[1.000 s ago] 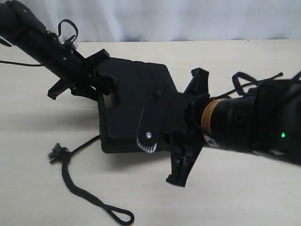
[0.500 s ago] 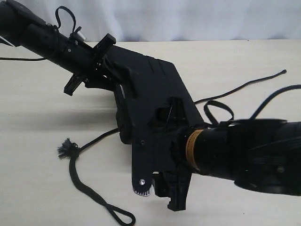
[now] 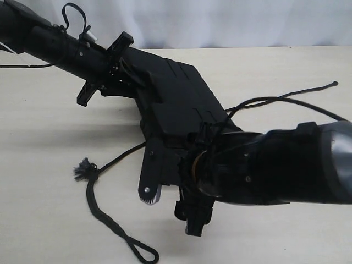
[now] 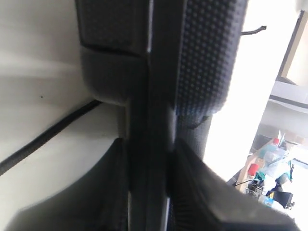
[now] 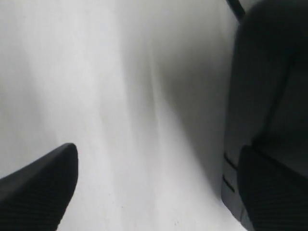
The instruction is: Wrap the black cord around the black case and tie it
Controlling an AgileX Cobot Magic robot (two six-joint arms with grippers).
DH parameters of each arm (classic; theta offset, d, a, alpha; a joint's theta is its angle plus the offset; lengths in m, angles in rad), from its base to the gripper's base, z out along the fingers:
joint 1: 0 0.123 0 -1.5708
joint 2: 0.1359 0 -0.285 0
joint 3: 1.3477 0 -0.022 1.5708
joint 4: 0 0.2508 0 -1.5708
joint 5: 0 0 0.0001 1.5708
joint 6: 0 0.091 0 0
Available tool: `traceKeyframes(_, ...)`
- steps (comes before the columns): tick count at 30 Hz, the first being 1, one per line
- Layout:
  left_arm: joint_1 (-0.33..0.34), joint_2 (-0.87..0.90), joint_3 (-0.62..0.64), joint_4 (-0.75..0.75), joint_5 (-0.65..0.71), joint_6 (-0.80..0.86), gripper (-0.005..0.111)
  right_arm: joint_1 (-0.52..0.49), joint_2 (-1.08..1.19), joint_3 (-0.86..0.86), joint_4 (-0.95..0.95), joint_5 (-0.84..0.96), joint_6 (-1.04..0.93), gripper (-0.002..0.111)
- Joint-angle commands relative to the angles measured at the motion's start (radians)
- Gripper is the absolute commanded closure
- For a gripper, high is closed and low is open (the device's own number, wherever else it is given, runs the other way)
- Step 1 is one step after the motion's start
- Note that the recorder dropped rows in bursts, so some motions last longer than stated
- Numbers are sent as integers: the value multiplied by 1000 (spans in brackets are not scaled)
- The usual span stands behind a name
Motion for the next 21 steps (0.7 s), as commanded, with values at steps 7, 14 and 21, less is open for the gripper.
traceKeyframes(7,-5,-18,-7,-18,66,21,107,69,-177,-67,62,211,2,24)
traceKeyframes(14,-5,-18,-7,-18,66,21,107,83,-247,-19,-230,379,377,36)
traceKeyframes(21,-5,-18,-7,-18,62,22,107,85,-247,154,-424,145,687,39)
